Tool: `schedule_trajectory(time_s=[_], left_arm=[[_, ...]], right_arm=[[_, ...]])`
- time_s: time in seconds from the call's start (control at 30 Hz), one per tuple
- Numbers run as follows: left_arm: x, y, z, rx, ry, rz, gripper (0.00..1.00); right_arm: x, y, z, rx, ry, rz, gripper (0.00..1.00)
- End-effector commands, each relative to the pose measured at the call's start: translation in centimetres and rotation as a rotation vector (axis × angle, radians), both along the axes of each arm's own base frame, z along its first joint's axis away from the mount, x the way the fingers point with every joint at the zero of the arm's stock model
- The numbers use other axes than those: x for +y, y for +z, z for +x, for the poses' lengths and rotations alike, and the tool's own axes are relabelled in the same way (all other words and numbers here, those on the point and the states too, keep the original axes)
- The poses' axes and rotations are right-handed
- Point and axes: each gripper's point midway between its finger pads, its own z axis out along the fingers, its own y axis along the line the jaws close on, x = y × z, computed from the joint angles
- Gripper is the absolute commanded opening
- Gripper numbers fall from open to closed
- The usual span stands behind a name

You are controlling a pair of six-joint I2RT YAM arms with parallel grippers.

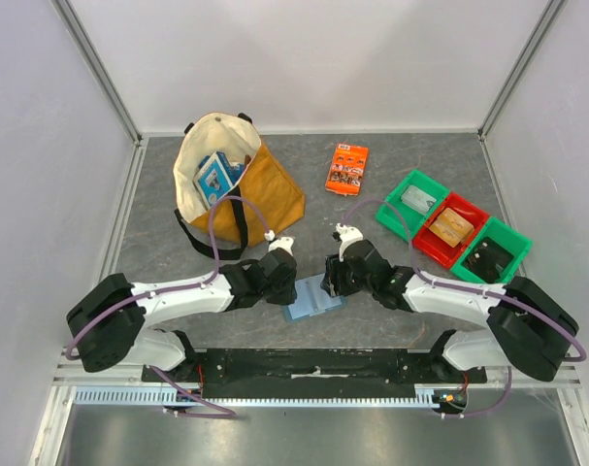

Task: Take the credit cards out of the card holder
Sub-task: Remove the credit card from the card holder.

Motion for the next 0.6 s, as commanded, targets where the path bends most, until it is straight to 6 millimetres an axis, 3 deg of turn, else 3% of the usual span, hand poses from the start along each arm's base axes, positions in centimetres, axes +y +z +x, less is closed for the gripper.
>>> schedule_trajectory(time_s=[0.0,0.33,0.57], left_arm=[[-0.1,-0.6,0.3,-0.002,0.066,-0.025,0.22],[0.7,-3.1,-0.8,0.063,0.095,-0.002,0.16],[0.8,-3.4,-1.1,0.077,0.096,-0.001,0.16]], right_arm=[[0.3,-0.4,0.1,-0.005,-0.024,0.022,0.52],[-0.2,-1.8,-0.6,0.028,-0.021,-0.014,0.49],[0.3,-1.8,-1.1,0.043,0.007,0.000,0.43]])
